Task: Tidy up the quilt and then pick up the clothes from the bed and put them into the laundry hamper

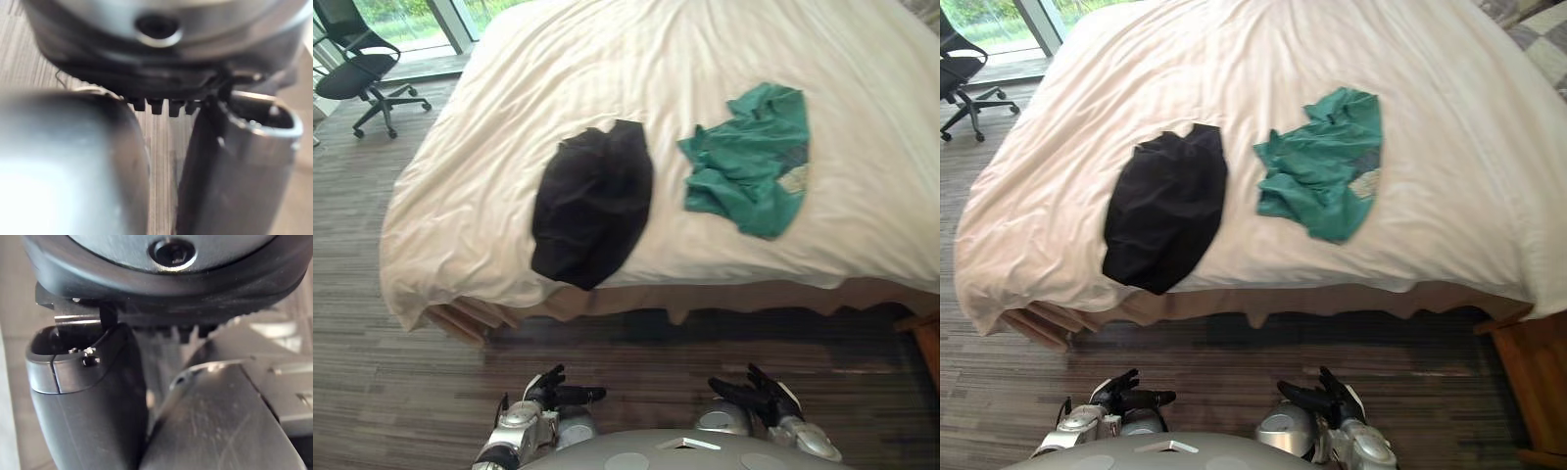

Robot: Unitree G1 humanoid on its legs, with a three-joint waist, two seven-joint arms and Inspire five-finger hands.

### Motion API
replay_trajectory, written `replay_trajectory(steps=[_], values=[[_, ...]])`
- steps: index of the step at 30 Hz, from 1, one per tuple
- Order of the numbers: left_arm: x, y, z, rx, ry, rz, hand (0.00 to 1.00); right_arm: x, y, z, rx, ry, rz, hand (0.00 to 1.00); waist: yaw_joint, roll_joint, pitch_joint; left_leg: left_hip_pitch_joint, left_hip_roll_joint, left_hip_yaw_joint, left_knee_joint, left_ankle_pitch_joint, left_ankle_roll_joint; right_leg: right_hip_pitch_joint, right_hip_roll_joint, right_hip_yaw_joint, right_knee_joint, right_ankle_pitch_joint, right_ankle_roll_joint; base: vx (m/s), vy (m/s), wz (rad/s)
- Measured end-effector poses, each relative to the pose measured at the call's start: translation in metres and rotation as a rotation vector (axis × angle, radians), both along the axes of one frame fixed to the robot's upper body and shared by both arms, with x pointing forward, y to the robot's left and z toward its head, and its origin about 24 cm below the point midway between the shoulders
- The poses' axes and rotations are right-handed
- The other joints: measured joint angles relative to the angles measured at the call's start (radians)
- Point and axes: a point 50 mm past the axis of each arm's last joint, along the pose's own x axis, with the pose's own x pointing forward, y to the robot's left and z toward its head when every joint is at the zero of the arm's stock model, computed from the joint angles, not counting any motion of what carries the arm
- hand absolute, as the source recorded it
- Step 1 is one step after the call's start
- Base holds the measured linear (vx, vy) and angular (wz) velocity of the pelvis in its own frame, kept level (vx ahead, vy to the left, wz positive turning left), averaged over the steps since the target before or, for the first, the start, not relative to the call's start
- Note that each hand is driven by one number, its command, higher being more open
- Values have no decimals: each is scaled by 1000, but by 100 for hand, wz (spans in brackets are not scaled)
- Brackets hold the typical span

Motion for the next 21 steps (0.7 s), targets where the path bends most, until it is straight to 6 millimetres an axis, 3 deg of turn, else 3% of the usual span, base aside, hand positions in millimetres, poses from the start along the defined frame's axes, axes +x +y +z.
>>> replay_trajectory(steps=[1,2,3,4,5,6,7,8,9,10,12,14,18,21], values=[[0,7,1,-1,3,51,100,-1,10,-4,10,16,16,100,-2,-14,-3,-14,-19,-20,24,-17,2,19,33,16,-7,1,-1,58,322,30],[-7,13,-1,-17,38,162,100,-3,17,-7,13,37,43,100,16,-21,-13,-32,-13,-30,67,-49,3,25,69,-8,-10,47,-11,65,312,14],[-11,16,-1,-11,56,216,100,-4,21,-8,14,48,61,100,35,-34,-19,-24,-12,-19,66,-55,9,23,66,-10,-11,85,-10,50,246,-15],[-16,24,-2,15,87,310,100,-2,25,-10,1,53,101,100,59,-33,-22,3,-9,0,25,-47,22,11,70,-40,-9,159,-46,26,239,-23],[-20,23,-3,21,104,345,100,-1,26,-9,-10,51,126,100,64,-34,-26,20,-4,12,-6,-36,31,8,77,-85,-5,184,-93,2,157,-28],[-33,28,-5,45,135,393,100,4,32,-8,-6,21,180,100,67,-34,-36,43,5,28,-70,-8,38,-12,102,-194,26,171,-138,33,135,-17],[-37,33,-5,67,146,410,100,11,39,-5,14,-16,220,100,61,-36,-41,54,9,26,-133,27,40,-25,167,-234,35,107,-125,46,61,-4],[-39,34,-5,73,152,414,100,14,41,-3,28,-36,226,100,55,-35,-41,55,8,18,-164,47,42,-27,211,-222,20,71,-123,80,34,28],[-37,34,-4,76,149,415,100,19,44,0,50,-68,218,100,52,-35,-42,50,-2,-3,-221,84,51,-30,292,-179,-27,7,-127,50,-14,73],[-34,31,-5,77,148,422,100,21,42,1,60,-78,181,100,39,-31,-45,30,-16,-40,-266,127,59,-19,346,-90,-84,-11,-151,46,-19,84],[-31,20,-7,50,146,462,100,19,33,1,66,-59,101,100,43,-4,-49,35,-31,-59,-321,169,69,-15,355,-75,-92,-7,-175,72,0,64],[-34,22,-7,55,128,563,100,15,31,-1,98,-48,-4,100,51,3,-51,59,-31,-56,-335,173,73,8,353,-82,-81,-11,-185,119,14,24],[-42,46,0,25,-11,973,100,4,19,-6,176,-59,-406,100,58,-8,-56,125,-34,8,-341,174,73,41,349,-46,-58,-18,-197,50,8,-8],[-41,77,14,84,-196,1176,100,-8,-11,0,156,-140,-737,100,54,-6,-59,149,-34,59,-355,173,73,27,347,1,-49,-19,-196,-25,17,-45]])
